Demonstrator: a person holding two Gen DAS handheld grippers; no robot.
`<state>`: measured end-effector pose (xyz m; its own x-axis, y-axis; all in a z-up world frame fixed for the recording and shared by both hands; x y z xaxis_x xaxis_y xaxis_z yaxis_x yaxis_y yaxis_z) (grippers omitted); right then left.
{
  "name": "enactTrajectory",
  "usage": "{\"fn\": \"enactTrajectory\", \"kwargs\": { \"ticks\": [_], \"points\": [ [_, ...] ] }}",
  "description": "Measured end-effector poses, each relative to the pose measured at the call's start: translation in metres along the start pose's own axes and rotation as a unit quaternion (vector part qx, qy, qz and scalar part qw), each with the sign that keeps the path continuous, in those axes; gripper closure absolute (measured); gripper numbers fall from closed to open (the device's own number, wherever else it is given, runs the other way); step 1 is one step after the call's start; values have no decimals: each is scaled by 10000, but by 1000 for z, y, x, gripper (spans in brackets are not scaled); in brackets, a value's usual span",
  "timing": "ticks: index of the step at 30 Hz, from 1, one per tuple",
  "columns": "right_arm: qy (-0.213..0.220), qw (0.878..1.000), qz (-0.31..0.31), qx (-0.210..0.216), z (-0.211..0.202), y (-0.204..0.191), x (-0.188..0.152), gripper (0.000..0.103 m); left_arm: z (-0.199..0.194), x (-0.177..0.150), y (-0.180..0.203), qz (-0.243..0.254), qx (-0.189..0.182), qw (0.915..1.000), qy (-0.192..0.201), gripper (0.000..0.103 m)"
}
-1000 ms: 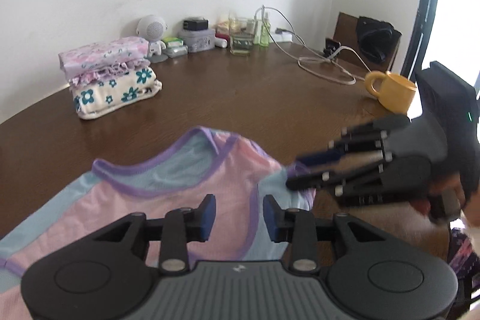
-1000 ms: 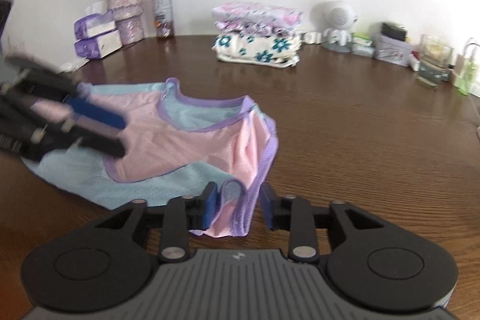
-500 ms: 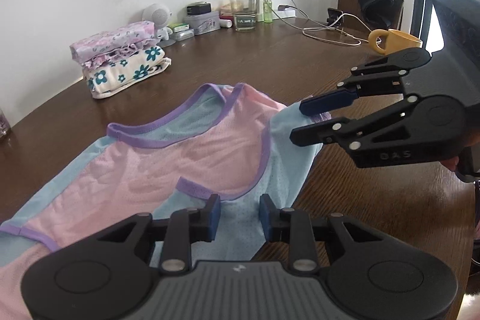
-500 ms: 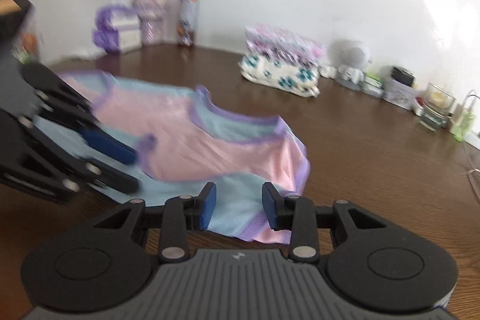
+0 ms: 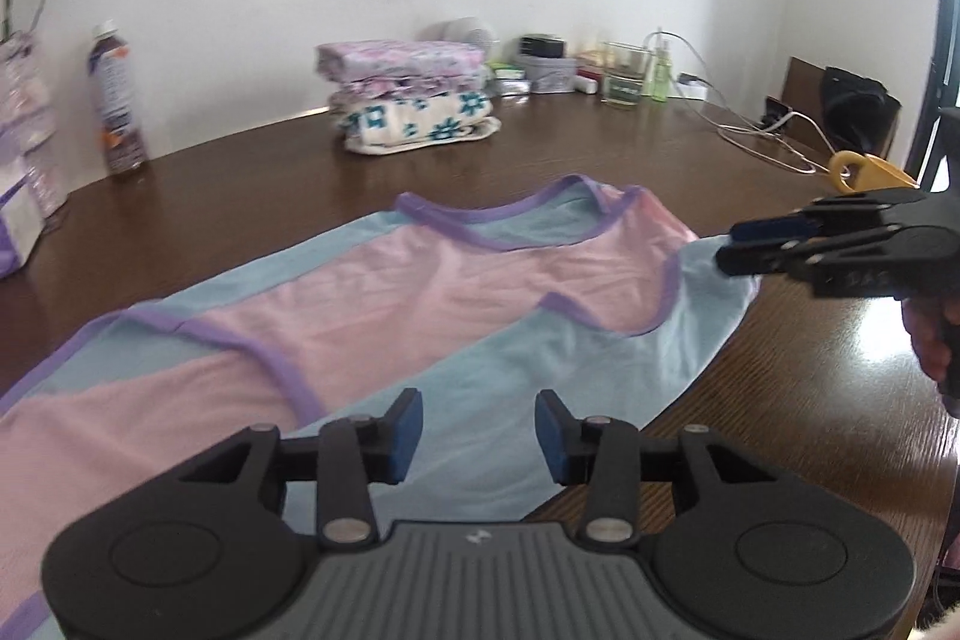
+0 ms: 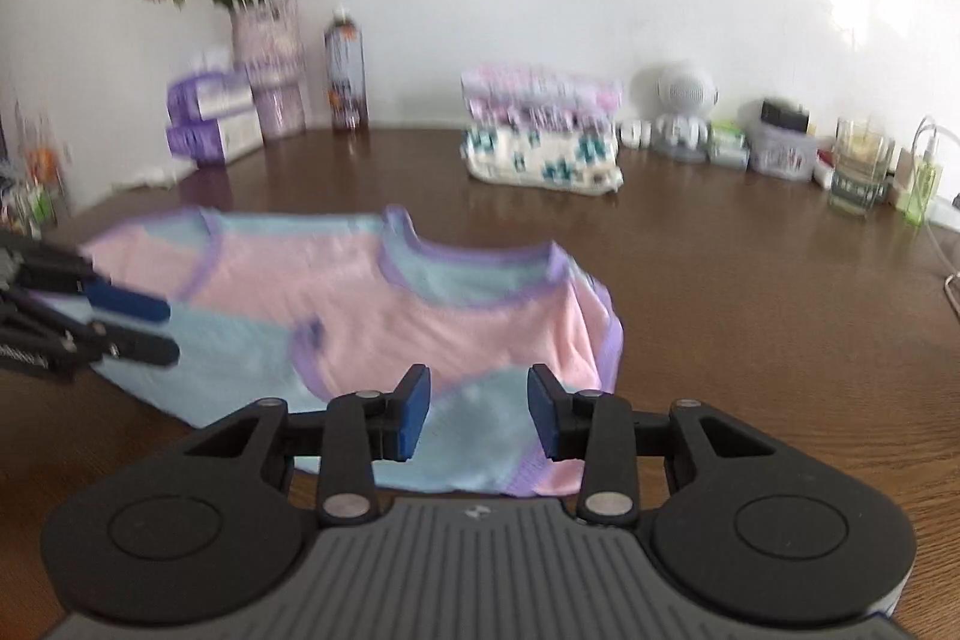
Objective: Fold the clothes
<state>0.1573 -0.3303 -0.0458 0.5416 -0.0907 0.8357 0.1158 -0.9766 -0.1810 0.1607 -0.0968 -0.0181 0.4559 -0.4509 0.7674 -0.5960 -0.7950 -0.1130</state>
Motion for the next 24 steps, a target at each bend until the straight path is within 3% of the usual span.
{"fn": "enactTrajectory", "kwargs": {
  "ticks": [7, 17, 20, 23, 24],
  "points": [
    [-125, 9994, 42, -307, 10, -5, -10, 67, -21, -25, -28, -135, 386, 9992, -26, 63],
    [-400, 9959, 298, -753, 23, 9, -16, 61, -21, -43, -43, -247, 393, 9989, -85, 61],
    [-155, 9979, 326, -536, 11, -11, -8, 50, -26, -43, -44, -352, 438, 9984, 54, 55],
    [42, 9992, 313, -244, 0, -36, -3, 26, -34, -41, -48, -559, 578, 9964, 265, 32],
    [34, 9994, 302, -142, 0, -44, -3, 23, -38, -41, -49, -622, 606, 9956, 343, 28]
  ]
}}
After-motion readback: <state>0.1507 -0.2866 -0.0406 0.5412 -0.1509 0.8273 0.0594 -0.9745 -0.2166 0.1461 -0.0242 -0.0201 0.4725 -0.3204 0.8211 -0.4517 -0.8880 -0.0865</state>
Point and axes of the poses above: each gripper's, at about its wrist camera, not at the fingertips, and z roughly the way its jaws point, y to its right, x to its top, the point moved 6 cm from there along z, roughly the way its jaws point, and after that the axes turned 10 degrees about z, right-handed, at the moved point
